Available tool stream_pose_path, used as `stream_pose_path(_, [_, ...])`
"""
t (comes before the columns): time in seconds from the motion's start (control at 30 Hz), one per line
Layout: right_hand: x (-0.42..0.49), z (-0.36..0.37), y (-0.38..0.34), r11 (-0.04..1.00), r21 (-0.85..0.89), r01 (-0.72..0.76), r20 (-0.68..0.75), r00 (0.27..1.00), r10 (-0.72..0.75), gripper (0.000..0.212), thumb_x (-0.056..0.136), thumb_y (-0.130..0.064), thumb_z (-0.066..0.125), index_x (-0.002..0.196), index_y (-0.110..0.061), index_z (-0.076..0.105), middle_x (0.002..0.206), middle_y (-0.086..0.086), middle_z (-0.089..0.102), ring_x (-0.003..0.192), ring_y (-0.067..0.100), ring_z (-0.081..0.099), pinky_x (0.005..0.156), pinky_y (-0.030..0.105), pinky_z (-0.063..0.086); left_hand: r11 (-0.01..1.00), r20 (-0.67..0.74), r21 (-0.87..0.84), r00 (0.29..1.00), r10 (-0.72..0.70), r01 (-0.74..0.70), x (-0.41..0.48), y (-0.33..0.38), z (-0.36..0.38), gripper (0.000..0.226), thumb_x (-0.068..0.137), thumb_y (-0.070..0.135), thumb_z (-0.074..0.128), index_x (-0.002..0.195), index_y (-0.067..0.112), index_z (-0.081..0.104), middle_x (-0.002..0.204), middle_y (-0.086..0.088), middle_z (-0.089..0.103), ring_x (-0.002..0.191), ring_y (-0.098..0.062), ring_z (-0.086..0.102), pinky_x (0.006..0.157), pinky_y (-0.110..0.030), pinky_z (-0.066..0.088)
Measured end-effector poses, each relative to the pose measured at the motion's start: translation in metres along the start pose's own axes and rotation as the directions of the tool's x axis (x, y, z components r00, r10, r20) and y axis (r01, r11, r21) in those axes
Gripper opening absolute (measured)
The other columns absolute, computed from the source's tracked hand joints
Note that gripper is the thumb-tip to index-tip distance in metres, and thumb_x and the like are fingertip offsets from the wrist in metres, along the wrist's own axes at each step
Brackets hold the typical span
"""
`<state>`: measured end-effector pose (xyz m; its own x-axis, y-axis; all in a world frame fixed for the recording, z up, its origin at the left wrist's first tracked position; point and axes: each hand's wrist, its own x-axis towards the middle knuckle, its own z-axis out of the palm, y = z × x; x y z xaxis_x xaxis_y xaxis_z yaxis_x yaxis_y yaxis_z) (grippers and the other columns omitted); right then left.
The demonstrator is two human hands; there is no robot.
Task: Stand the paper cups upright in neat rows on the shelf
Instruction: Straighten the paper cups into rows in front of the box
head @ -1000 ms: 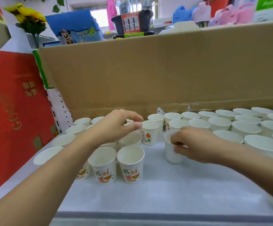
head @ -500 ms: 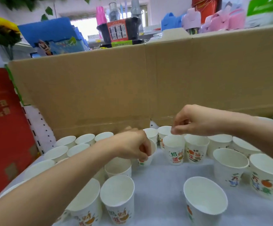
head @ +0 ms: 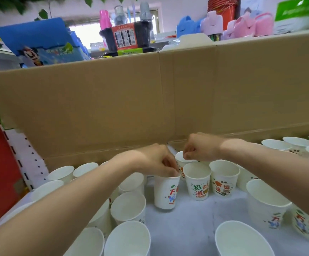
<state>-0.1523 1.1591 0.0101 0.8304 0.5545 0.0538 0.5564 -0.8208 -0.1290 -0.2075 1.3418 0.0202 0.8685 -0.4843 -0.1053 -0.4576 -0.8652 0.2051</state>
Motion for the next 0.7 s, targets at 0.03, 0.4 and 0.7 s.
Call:
stream_pose_path(0.03, [0.000, 0.000, 0.000, 1.000, 0.002, 0.011, 0.006, 1.000, -0.011, 0.018, 0.091, -0.028, 0.056, 0.079, -0.024, 0.070, 0.088, -0.002, 0.073, 0.079, 0.018, 0.068, 0.074, 0.040, 0.057, 1.000, 0.020, -0.020, 1.000, 0.018, -0.018, -0.002, 0.001, 0.003, 0.017, 0.087, 0.036, 0.063, 0.099, 0.030, 0.074, 0.096, 0.014, 0.072, 0.090, -0.004, 0.065, 0.082, -0.030, 0.054])
stream_pose_path(0.4, [0.008, 0.005, -0.004, 1.000, -0.007, 0.004, -0.044, 0.999, -0.004, 0.037, 0.091, -0.035, 0.058, 0.069, -0.006, 0.063, 0.056, 0.002, 0.053, 0.054, 0.021, 0.047, 0.051, 0.030, 0.034, 0.989, -0.181, 0.111, 0.981, -0.074, 0.096, 0.017, -0.006, 0.000, 0.034, 0.078, 0.052, 0.070, 0.058, 0.024, 0.065, 0.058, 0.006, 0.061, 0.059, -0.014, 0.052, 0.057, -0.031, 0.043])
stream_pose_path(0.7, [0.014, 0.011, -0.003, 1.000, -0.009, 0.018, -0.005, 1.000, -0.018, 0.034, 0.087, -0.038, 0.059, 0.070, -0.010, 0.065, 0.060, 0.004, 0.058, 0.061, 0.025, 0.056, 0.055, 0.032, 0.041, 0.952, -0.123, 0.278, 0.988, -0.098, 0.129, 0.022, -0.009, -0.001, 0.020, 0.075, 0.041, 0.075, 0.088, 0.028, 0.069, 0.091, 0.010, 0.062, 0.087, -0.015, 0.059, 0.068, -0.030, 0.047])
